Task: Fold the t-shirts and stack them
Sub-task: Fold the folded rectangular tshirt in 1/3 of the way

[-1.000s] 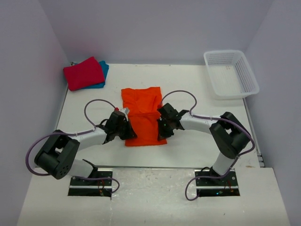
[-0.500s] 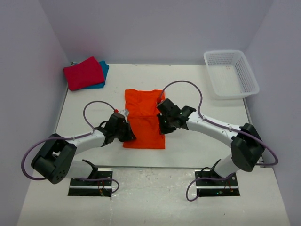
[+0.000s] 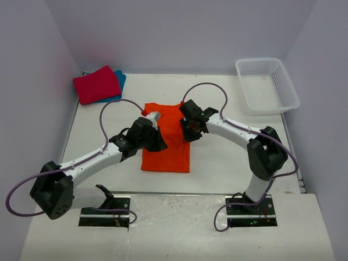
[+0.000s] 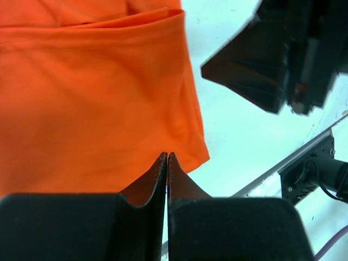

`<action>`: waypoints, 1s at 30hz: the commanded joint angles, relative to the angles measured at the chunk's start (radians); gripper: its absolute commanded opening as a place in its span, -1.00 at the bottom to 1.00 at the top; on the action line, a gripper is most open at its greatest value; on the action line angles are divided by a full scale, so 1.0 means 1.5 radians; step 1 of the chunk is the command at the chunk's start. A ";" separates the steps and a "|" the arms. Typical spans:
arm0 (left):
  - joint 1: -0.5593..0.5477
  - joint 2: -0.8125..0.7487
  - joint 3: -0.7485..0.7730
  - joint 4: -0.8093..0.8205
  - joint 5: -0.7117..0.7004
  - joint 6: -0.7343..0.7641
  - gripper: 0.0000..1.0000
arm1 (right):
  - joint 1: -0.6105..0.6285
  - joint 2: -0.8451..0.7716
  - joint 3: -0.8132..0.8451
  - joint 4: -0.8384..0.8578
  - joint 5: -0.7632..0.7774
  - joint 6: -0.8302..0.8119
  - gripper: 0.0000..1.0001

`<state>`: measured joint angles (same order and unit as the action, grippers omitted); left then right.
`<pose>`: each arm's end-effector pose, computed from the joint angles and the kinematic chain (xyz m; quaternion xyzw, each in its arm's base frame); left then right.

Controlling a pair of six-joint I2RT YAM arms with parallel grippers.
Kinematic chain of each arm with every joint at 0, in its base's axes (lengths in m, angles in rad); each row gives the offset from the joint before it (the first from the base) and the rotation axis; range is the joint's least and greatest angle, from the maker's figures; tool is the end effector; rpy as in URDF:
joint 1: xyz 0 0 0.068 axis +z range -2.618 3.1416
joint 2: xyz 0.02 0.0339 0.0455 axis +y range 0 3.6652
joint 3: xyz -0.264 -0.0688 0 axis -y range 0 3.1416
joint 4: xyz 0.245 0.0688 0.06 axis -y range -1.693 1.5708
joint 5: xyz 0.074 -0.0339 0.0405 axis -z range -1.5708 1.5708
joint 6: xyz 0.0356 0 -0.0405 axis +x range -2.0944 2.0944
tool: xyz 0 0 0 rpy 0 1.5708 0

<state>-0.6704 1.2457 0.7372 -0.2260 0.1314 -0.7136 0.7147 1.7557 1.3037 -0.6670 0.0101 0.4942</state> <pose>0.2008 -0.1652 0.2235 0.0070 0.9122 -0.3047 0.2737 0.2744 0.2376 0.2214 -0.1061 0.9688 0.1232 0.1871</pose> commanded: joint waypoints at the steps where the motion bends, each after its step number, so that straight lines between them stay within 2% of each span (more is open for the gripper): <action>1: -0.027 0.034 0.035 -0.005 -0.004 0.008 -1.00 | -0.023 0.013 0.043 -0.010 -0.003 -0.031 -0.42; 13: -0.134 0.218 0.053 0.122 0.024 -0.041 -1.00 | -0.054 0.107 0.108 -0.012 -0.054 -0.074 -0.46; 21: -0.153 0.256 0.057 0.138 0.026 -0.046 -1.00 | -0.068 0.151 0.139 -0.012 -0.068 -0.081 -0.54; 22: -0.154 0.263 0.053 0.138 0.025 -0.048 -1.00 | -0.070 0.158 0.141 -0.011 -0.069 -0.082 -0.58; 23: -0.154 0.266 0.051 0.162 0.026 -0.048 -1.00 | -0.071 0.160 0.144 -0.012 -0.069 -0.081 -0.73; 26: -0.158 0.276 0.042 0.175 0.031 -0.051 -1.00 | -0.075 0.166 0.148 -0.011 -0.068 -0.082 -1.00; 30: -0.164 0.292 0.027 0.188 0.038 -0.053 -1.00 | -0.078 0.171 0.155 -0.011 -0.059 -0.087 -1.00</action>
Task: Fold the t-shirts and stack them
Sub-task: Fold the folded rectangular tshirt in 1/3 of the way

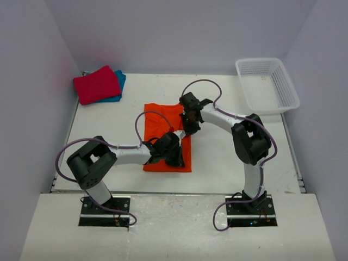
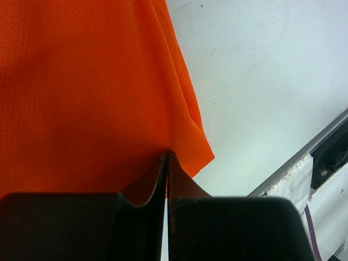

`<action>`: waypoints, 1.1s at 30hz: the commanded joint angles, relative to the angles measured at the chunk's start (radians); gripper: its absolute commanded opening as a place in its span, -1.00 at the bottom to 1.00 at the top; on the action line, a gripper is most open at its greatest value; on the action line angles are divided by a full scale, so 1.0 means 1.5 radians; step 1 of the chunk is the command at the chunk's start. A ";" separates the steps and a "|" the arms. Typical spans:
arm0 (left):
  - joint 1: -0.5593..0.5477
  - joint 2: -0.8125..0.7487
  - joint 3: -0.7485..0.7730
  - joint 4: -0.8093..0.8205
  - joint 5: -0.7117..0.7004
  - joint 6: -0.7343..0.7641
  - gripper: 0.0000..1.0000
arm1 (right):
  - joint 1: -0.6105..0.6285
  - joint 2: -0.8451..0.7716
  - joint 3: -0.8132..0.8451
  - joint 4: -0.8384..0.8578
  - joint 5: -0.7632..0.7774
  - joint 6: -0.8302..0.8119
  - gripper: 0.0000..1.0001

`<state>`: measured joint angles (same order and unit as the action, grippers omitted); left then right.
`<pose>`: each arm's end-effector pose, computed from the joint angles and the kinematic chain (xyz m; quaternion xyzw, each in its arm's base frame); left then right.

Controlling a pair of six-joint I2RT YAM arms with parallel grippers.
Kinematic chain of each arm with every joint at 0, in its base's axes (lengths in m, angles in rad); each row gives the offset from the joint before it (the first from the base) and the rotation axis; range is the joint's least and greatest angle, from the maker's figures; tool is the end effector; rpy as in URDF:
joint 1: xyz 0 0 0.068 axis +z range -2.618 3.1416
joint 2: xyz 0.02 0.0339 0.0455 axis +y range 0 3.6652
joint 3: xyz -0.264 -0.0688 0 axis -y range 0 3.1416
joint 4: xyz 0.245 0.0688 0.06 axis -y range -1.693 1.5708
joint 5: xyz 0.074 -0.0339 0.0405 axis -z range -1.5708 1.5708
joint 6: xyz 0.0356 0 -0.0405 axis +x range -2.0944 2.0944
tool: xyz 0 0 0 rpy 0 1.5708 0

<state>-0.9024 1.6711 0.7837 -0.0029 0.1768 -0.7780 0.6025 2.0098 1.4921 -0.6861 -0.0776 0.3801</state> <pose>0.1911 -0.2521 0.1393 0.0878 0.9353 -0.3031 0.1598 0.3396 0.2369 0.1812 -0.1161 0.9756 0.1196 0.1428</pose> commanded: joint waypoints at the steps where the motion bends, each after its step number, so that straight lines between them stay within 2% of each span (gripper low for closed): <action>1: -0.011 0.013 -0.006 0.041 0.009 -0.012 -1.00 | -0.004 0.000 0.032 0.001 0.004 -0.010 -1.00; 16: -0.030 0.032 -0.049 0.071 0.015 -0.026 -1.00 | -0.042 -0.006 0.054 -0.019 0.027 0.008 -1.00; 21: -0.030 0.030 -0.047 0.071 0.015 -0.024 -1.00 | -0.053 0.028 0.058 -0.027 0.027 0.016 -1.00; 29: -0.030 0.027 -0.039 0.067 0.019 -0.020 -1.00 | -0.059 0.107 0.121 -0.078 -0.019 0.003 -1.00; 33: -0.030 0.018 -0.038 0.061 0.014 -0.019 -1.00 | -0.059 0.113 0.126 -0.080 -0.008 0.004 -1.00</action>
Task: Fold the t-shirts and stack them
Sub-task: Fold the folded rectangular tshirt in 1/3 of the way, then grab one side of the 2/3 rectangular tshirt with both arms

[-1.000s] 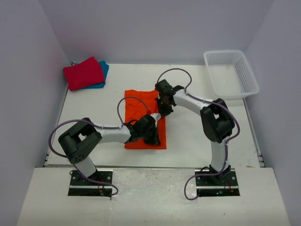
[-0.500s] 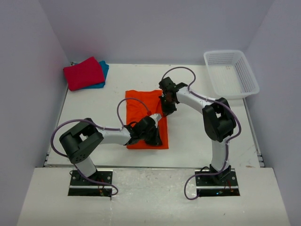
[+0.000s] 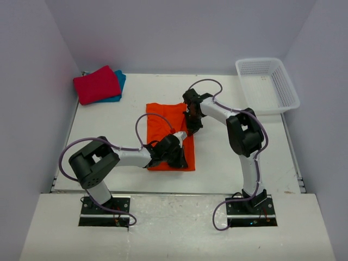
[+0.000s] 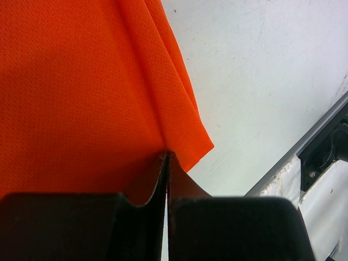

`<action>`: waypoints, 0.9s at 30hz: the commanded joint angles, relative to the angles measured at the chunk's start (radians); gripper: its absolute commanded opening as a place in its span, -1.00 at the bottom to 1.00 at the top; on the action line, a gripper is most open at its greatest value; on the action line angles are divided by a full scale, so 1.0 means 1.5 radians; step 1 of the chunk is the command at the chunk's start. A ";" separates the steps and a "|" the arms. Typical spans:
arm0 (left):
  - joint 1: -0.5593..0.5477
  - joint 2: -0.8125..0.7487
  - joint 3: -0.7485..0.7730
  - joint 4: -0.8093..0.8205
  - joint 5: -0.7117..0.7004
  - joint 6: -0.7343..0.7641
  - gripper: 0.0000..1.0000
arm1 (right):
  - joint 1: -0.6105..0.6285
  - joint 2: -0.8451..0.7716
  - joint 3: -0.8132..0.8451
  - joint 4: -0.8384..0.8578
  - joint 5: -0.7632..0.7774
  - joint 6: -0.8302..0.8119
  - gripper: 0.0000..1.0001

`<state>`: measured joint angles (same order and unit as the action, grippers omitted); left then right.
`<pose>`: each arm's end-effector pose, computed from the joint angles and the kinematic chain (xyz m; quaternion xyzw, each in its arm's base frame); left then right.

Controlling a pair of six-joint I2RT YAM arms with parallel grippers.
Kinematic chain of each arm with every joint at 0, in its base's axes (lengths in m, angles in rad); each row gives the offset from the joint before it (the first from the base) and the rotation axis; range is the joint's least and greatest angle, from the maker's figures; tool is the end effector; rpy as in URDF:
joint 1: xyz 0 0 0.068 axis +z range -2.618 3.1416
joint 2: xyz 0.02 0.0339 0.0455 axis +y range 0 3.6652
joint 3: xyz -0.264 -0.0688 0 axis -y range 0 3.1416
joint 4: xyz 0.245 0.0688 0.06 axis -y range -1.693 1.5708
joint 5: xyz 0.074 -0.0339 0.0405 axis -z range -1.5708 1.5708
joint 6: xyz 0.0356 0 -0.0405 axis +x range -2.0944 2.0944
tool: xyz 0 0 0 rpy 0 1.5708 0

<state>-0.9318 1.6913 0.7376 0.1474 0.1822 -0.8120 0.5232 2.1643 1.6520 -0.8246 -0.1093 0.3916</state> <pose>0.1844 -0.2590 0.1318 0.0892 0.9203 -0.3387 0.1744 0.3757 0.2212 0.1581 -0.0716 0.9891 0.1001 0.0806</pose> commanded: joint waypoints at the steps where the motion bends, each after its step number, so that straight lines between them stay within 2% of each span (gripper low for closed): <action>1: -0.011 0.003 -0.005 -0.044 0.007 0.004 -1.00 | -0.006 0.008 0.016 0.012 0.020 -0.001 -1.00; 9: -0.011 -0.015 0.001 -0.056 -0.005 0.005 -1.00 | -0.006 -0.014 0.006 0.016 0.026 -0.005 -1.00; 10: -0.011 -0.017 0.002 -0.060 -0.008 0.005 -1.00 | -0.006 -0.023 -0.001 0.027 0.023 -0.009 -0.80; 12: -0.011 -0.025 0.007 -0.070 -0.019 0.008 -1.00 | -0.007 -0.051 -0.015 0.052 0.020 -0.021 -0.64; 15: -0.011 -0.031 0.024 -0.091 -0.036 0.012 -1.00 | -0.006 -0.069 0.012 0.039 0.039 -0.026 -0.57; 17: -0.011 -0.036 0.035 -0.097 -0.046 0.017 -1.00 | -0.006 -0.082 0.039 0.022 0.049 -0.030 -0.43; 21: -0.011 -0.055 0.077 -0.156 -0.059 0.025 -1.00 | -0.005 -0.148 0.077 -0.012 0.065 -0.036 -0.35; 27: -0.014 -0.098 0.161 -0.221 -0.083 0.037 -1.00 | -0.004 -0.294 0.016 -0.021 0.107 -0.016 -0.21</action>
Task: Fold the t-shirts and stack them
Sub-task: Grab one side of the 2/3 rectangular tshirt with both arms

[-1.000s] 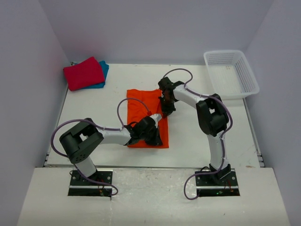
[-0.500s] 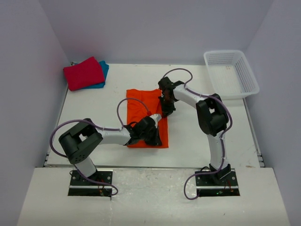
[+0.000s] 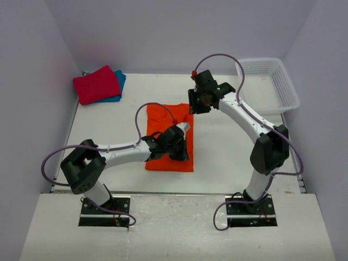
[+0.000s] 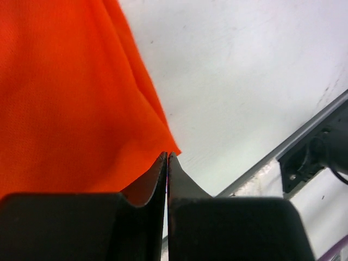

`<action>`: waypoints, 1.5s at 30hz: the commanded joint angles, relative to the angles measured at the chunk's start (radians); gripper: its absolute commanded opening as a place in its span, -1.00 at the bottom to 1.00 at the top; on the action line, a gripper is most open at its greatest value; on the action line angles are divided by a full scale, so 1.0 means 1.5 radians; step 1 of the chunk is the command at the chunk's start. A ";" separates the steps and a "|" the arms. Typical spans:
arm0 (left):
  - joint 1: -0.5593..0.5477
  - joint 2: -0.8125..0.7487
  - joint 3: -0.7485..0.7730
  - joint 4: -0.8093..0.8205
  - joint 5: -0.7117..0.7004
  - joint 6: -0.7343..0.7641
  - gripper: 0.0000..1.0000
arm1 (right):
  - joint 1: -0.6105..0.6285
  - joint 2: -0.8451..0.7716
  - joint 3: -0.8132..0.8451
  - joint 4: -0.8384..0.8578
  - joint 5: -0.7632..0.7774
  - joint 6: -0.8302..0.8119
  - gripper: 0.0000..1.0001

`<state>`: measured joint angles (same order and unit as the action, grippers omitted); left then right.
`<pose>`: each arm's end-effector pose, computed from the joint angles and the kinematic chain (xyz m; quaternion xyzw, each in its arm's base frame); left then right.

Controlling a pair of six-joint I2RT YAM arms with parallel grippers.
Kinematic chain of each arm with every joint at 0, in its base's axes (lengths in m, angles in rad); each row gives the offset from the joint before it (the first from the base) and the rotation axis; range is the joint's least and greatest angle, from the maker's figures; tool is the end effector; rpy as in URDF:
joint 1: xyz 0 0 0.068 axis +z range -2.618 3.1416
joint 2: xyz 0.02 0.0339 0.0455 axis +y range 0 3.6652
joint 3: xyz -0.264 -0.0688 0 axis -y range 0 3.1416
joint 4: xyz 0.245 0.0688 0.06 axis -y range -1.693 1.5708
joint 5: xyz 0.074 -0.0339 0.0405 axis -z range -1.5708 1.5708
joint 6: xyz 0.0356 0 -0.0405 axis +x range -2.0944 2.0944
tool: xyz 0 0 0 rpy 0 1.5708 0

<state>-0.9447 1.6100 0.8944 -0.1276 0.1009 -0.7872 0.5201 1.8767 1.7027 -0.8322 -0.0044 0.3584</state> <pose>0.1889 -0.2674 0.1801 0.0913 0.9291 -0.3012 0.1944 0.3556 0.2038 0.2893 -0.0782 0.9572 0.1204 0.2512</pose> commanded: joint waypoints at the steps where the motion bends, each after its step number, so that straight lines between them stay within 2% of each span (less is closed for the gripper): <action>1: -0.005 -0.048 0.081 -0.064 -0.046 0.025 -1.00 | -0.003 -0.127 -0.071 -0.007 0.043 0.013 -0.19; 3: -0.005 -0.060 0.108 -0.105 -0.073 0.036 -1.00 | -0.003 -0.197 -0.166 0.028 0.038 0.030 -0.09; 4: -0.004 -0.063 0.133 -0.145 -0.117 0.042 -0.97 | -0.003 -0.220 -0.201 0.040 0.026 0.036 -0.08; 6: 0.012 -0.072 0.148 -0.180 -0.141 0.057 -0.93 | -0.002 -0.267 -0.273 0.088 0.007 0.059 -0.07; 7: 0.024 -0.076 0.146 -0.199 -0.146 0.059 -0.92 | -0.003 -0.312 -0.344 0.107 -0.030 0.066 -0.08; 11: 0.130 -0.134 0.089 -0.201 -0.105 0.080 -0.94 | -0.002 -0.414 -0.545 0.239 -0.143 0.113 -0.08; 15: 0.224 -0.199 0.021 -0.187 -0.048 0.103 -0.90 | -0.003 -0.458 -0.632 0.294 -0.186 0.151 -0.09; 17: 0.274 -0.225 -0.020 -0.182 -0.005 0.115 -0.86 | 0.001 -0.458 -0.654 0.311 -0.202 0.164 -0.09; 21: 0.320 -0.259 -0.079 -0.170 0.041 0.125 -0.78 | 0.003 -0.431 -0.711 0.369 -0.242 0.184 -0.08; 24: 0.331 -0.276 -0.118 -0.164 0.054 0.128 -0.78 | 0.012 -0.403 -0.743 0.412 -0.252 0.201 -0.08; 32: 0.354 -0.297 -0.146 -0.161 0.071 0.139 -0.76 | 0.048 -0.326 -0.781 0.485 -0.245 0.225 -0.09; 45: 0.374 -0.313 -0.144 -0.177 0.084 0.158 -0.75 | 0.106 -0.289 -0.783 0.503 -0.215 0.256 -0.11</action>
<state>-0.3981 1.1690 0.6735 -0.3859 0.2031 -0.5819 0.6434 1.4277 0.5396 -0.0513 -0.4004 0.7280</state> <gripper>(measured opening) 0.123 0.447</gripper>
